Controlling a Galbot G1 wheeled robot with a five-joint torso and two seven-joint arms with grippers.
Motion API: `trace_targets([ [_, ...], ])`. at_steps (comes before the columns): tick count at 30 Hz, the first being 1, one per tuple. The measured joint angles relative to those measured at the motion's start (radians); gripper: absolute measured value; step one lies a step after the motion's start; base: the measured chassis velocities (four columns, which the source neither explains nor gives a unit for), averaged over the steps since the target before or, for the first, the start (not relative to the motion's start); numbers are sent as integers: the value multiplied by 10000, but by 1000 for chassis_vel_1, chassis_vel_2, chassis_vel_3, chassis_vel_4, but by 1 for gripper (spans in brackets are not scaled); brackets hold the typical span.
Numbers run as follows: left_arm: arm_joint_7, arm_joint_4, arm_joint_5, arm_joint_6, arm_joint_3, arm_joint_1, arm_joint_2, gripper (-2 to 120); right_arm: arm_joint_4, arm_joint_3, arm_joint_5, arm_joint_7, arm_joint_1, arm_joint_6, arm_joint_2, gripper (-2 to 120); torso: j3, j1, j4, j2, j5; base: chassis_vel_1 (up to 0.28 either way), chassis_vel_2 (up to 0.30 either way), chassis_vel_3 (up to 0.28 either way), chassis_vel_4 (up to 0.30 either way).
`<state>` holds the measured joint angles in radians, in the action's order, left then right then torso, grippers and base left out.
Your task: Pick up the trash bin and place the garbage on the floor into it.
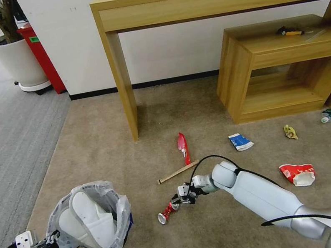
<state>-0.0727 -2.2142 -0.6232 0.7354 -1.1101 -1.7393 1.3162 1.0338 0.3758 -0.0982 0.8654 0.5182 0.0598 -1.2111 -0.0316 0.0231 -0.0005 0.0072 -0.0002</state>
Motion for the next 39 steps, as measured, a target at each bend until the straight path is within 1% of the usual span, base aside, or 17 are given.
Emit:
trace_targets([
  [1,0,0,0,0,0,0,0,0,0,0,0,0,0,0,0,36,0,0,0,0,0,0,0,0,0],
  [4,-4,-166,120,0,0,9,28,0,-340,266,201,406,-323,-75,-16,52,0,0,-1,0,0,0,0,0,0],
  [5,-4,-166,120,0,0,9,28,0,-340,266,201,406,-323,-75,-16,52,0,0,-1,0,0,0,0,0,0],
  [8,-5,-179,138,0,84,133,30,0,-447,601,283,532,-441,-138,-1,65,0,0,-4,0,0,0,0,0,0],
  [9,-5,-179,138,0,84,133,30,0,-447,601,283,532,-441,-138,-1,65,0,0,-4,0,0,0,0,0,0],
  [13,-24,-220,162,0,241,231,133,0,-551,1017,269,641,-608,-386,-134,86,0,0,-2,0,-1,0,0,0,0],
  [14,-24,-220,162,0,241,231,133,0,-551,1017,269,641,-608,-386,-134,86,0,0,-2,0,-1,0,0,0,0],
  [17,-125,-283,162,0,191,217,193,0,-732,1350,-82,817,-808,-417,-242,97,-1,0,-3,0,-1,0,0,0,0],
  [22,-193,-292,146,0,78,195,197,0,-821,1571,-363,968,-1002,-452,-377,100,0,0,-2,0,-1,0,0,0,0],
  [24,-230,-297,84,0,-39,168,197,0,-1092,1717,-824,967,-1176,-416,-647,100,0,0,-1,0,-2,0,0,0,0],
  [32,-292,-298,49,0,-105,137,196,0,-1989,1662,-1226,744,-1311,-357,-1109,100,-1,0,-2,0,-1,0,0,0,0],
  [35,-292,-294,48,0,-100,161,181,0,-2501,1615,-1262,618,-1407,-360,-1285,99,0,0,-3,0,-1,0,0,0,0],
  [36,-292,-294,48,0,-100,161,181,0,-2501,1615,-1262,618,-1407,-360,-1285,99,0,0,-3,0,-1,0,0,0,0],
  [37,-293,-287,63,0,-67,163,199,0,-2811,1495,-1267,519,-1433,-275,-1405,98,0,0,-3,0,-1,0,0,0,0],
  [38,-293,-287,63,0,-67,163,199,0,-2811,1495,-1267,519,-1433,-275,-1405,98,0,0,-3,0,-1,0,0,0,0],
  [39,-295,-276,85,0,-33,159,208,0,-2959,1393,-1271,477,-1439,-264,-1483,94,-1,0,-3,0,-1,0,0,0,0],
])
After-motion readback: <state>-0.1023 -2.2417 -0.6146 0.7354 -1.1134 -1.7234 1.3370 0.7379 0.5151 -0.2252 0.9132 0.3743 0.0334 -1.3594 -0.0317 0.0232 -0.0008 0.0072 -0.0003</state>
